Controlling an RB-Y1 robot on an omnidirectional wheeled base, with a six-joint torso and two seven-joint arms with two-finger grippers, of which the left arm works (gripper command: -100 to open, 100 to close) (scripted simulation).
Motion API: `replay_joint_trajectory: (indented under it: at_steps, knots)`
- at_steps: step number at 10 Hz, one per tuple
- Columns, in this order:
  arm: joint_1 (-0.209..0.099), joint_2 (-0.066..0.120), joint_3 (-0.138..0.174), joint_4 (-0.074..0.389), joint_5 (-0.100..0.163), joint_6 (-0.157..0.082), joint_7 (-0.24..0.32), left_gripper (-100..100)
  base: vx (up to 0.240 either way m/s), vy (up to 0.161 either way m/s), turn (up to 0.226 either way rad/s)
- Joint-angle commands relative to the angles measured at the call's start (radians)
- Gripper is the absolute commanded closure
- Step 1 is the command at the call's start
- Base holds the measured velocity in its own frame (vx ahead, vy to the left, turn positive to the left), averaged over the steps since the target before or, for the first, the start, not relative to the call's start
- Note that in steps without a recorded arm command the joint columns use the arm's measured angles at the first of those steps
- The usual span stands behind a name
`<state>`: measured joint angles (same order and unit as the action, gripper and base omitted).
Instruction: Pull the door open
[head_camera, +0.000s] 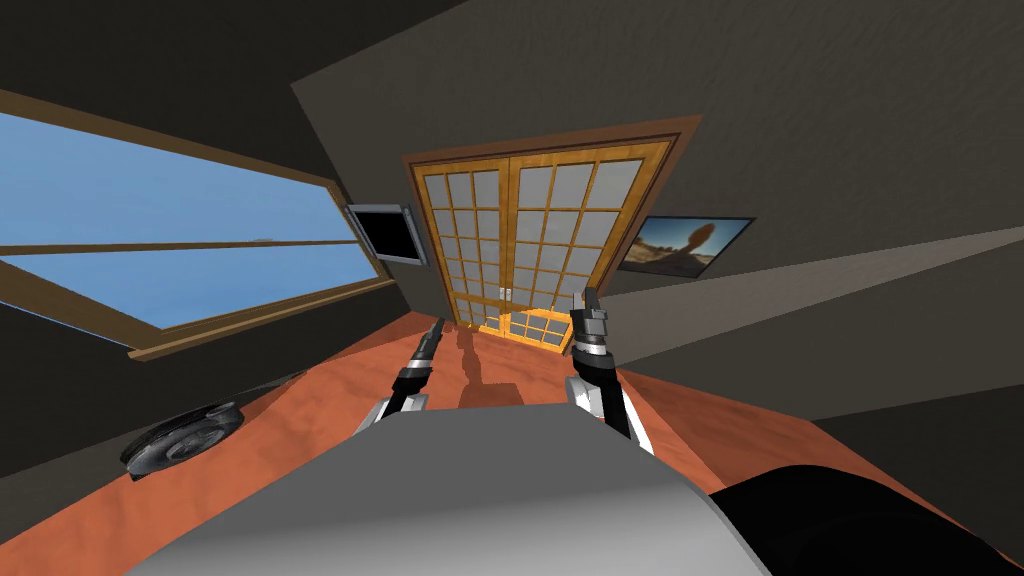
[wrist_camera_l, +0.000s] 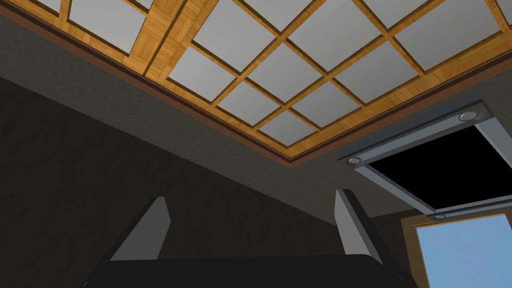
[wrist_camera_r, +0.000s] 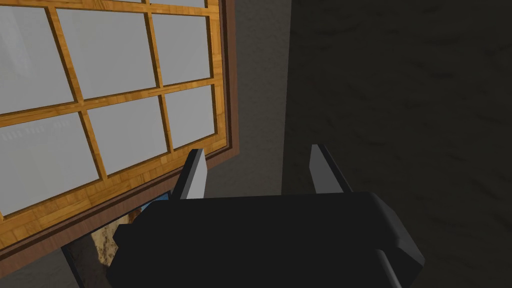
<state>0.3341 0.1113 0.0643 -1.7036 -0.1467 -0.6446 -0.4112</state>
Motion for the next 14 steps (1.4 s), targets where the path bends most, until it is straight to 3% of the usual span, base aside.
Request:
replay_joint_trajectory:
  at_steps: [1,14]
  knots:
    - [-0.011,0.006,0.004,0.041,-0.002,-0.012,-0.036,-100,0.09,-0.025,-0.074]
    - [-0.098,0.045,0.031,0.366,-0.023,-0.096,-0.305,-100,0.108,-0.023,-0.072]
